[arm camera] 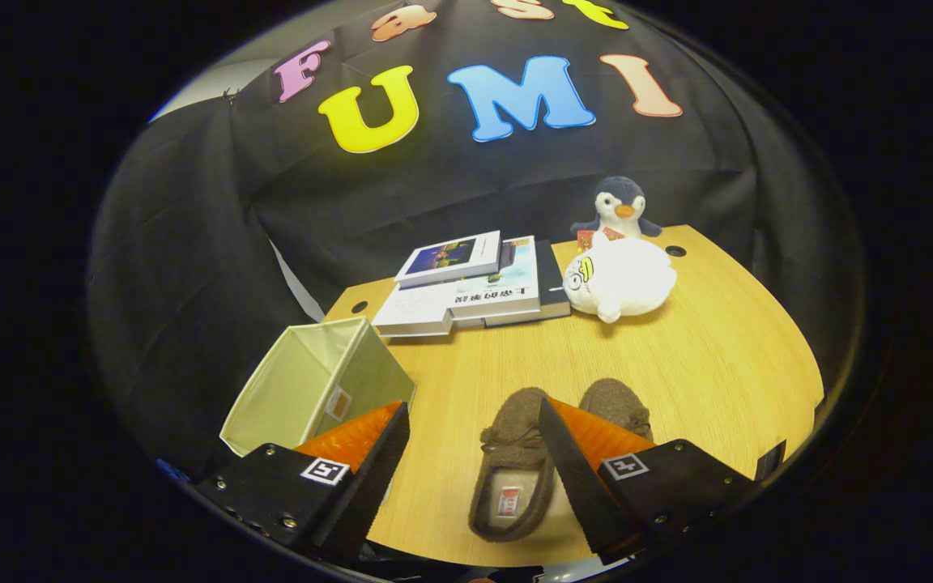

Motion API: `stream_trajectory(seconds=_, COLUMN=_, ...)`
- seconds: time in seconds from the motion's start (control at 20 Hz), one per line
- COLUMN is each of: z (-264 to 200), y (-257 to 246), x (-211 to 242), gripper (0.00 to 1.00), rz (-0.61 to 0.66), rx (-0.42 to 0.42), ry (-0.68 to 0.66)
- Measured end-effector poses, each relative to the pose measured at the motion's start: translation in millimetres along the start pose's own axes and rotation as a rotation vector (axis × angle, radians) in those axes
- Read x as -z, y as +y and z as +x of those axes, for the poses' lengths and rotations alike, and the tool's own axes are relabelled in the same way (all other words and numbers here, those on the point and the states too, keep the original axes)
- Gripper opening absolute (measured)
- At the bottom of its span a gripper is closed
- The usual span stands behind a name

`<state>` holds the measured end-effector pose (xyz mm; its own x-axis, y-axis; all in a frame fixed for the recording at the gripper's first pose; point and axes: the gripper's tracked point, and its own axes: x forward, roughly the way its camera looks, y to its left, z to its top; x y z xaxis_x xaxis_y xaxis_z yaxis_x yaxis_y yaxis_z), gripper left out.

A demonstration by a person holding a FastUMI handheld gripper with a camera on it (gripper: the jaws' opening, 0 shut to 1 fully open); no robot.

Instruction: Open the storage box then place both shoes into the box .Put the left shoe in first, then the right shoe, with the right side of both shoes facing outward in a uniform manner.

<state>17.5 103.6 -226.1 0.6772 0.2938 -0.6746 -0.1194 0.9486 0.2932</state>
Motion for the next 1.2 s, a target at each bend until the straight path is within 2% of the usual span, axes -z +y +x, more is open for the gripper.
stream_trajectory(seconds=0.35, z=18.8, y=-34.8, x=57.5, gripper=0.98, rz=0.004, rx=0.053, ry=0.130)
stream_trajectory(seconds=0.75, z=38.6, y=-47.1, x=101.3, gripper=0.98, rz=0.004, rx=0.077, ry=0.240)
stream_trajectory(seconds=0.95, z=45.4, y=-54.9, x=108.6, gripper=0.93, rz=-0.013, rx=0.122, ry=0.264)
stream_trajectory(seconds=1.0, z=47.8, y=-57.9, x=109.3, gripper=0.79, rz=-0.013, rx=0.136, ry=0.273)
stream_trajectory(seconds=1.05, z=50.0, y=-57.9, x=112.9, gripper=0.75, rz=-0.009, rx=0.139, ry=0.287)
stream_trajectory(seconds=1.2, z=56.3, y=-54.6, x=116.9, gripper=0.75, rz=-0.023, rx=0.141, ry=0.310)
